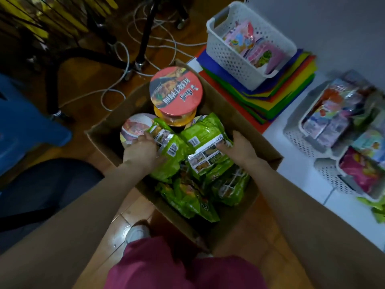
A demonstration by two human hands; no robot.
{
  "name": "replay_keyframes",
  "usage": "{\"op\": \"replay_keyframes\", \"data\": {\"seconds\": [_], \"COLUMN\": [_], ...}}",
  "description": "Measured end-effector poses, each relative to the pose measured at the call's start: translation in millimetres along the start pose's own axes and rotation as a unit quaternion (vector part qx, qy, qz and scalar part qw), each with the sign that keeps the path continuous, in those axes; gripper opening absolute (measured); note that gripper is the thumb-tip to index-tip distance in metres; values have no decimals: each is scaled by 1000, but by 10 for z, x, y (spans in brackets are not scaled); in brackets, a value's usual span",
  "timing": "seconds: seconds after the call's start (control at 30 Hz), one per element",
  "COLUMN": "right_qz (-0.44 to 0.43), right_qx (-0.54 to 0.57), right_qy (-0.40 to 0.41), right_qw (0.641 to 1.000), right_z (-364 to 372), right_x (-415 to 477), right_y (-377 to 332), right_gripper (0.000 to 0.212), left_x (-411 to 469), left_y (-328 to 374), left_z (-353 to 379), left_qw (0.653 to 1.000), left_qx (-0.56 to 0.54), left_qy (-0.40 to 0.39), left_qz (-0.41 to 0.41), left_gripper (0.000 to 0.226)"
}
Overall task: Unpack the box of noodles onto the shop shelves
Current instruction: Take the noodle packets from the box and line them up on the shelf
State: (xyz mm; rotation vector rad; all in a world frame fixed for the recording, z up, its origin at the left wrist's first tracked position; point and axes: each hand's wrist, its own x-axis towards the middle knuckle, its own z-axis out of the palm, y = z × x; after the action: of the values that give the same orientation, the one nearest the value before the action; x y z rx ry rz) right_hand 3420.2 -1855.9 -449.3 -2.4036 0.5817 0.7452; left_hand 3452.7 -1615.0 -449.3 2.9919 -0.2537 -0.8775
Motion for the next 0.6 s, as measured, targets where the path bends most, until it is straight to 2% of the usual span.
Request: {"op": "replay_keyframes", "data": {"seconds": [0.1,0.23,0.3,0.37,0.47,0.6], "right_qz": [13,25,34,30,24,-5], "right_qx": [20,0,4,7,41,88], "right_qy": [-24,24,8,-12,-6,4], "right_qw": [999,999,999,999,999,996], "right_z": [136,201,201,210,209,99], "right_x": [140,245,244,192,45,-296], "right_y": [19,46,48,42,14,-140], "right_gripper": [77,66,61,58,71,62], "left_x": [125,248,263,226,72,-235], "left_y": [-8,-59,-108,-151,-172,-216], "left_z": [149,184,161,135,75,-144], "left_qw": [999,999,998,998,997,980], "left_qx": [17,-40,-49,-43,-64,-188], "left_qy": [27,-14,-11,4,36,67], "left_qz": [-8,-33,-46,-37,-2,-8], "left_gripper": [88,108,112,96,63,54]}}
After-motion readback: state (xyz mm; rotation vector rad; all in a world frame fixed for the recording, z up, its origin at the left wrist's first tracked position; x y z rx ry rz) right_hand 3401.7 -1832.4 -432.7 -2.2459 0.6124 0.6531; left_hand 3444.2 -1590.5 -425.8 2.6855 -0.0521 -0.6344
